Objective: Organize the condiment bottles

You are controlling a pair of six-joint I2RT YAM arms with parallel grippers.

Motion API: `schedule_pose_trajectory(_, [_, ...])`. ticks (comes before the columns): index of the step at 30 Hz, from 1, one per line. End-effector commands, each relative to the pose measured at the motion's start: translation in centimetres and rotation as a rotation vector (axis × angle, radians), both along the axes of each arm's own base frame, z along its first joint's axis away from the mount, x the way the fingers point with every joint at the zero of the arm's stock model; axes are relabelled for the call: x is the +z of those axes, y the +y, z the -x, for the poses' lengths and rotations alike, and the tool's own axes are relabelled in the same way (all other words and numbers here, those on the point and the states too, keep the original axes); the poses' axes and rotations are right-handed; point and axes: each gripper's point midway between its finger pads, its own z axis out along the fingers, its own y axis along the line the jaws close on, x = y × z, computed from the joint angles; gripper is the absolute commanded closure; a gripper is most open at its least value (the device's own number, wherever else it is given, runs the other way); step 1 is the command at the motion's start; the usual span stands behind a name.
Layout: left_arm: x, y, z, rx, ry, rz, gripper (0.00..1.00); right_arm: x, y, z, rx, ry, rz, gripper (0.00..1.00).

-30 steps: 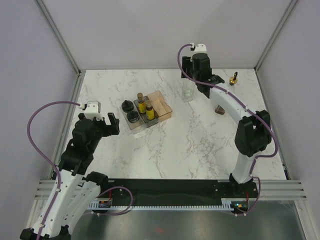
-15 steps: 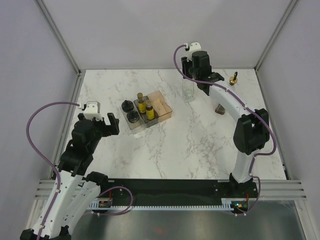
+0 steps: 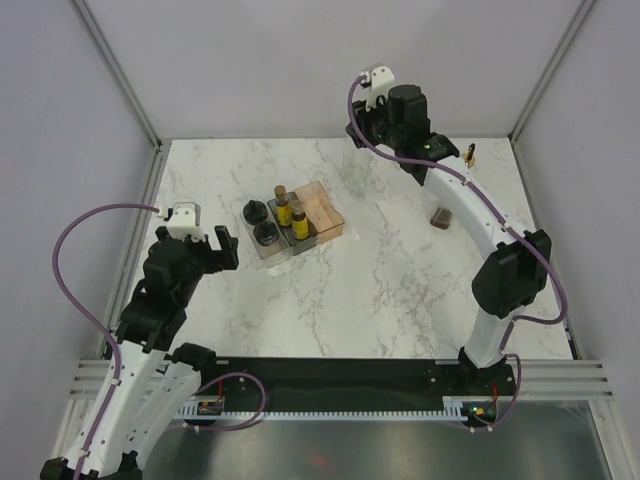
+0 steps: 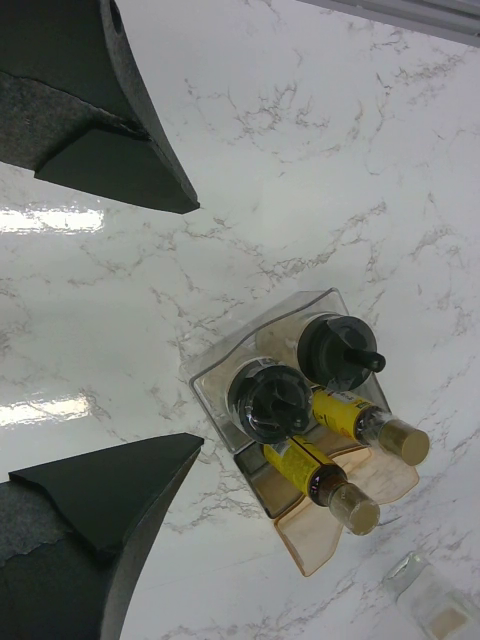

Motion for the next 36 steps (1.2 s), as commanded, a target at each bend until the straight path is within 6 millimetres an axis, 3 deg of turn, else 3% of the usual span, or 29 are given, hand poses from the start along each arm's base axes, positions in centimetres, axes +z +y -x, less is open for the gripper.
schedule_pose_trajectory(1, [0.6,0.2,-0.3,0.001,-0.035,-0.021,0.00,10.4,1.5,2.4,0.074,-0.206,-0.142,1.00])
schedule_pose_trajectory(7, [0.6,0.2,-0.3,0.000,-0.035,-0.020,0.00,11.0,4.8,3.3,0.123,-0.171,-0.195,1.00])
schedule_pose_trajectory(13, [0.6,0.2,-0.4,0.003,-0.035,-0.021,0.00,10.7,6.8,3.3,0.133,-0.160,-0.200,1.00])
schedule_pose_trajectory(25, [0.5,0.2,-0.4,0.000,-0.032,-0.021,0.00,8.0,9.6,2.5,0.136,-0.115,-0.184,1.00])
schedule_pose_trajectory(36, [0.5,0.1,-0.4,-0.002,-0.030,-0.021,0.00,4.3,11.4,1.0,0.121,-0.057,-0.172,1.00])
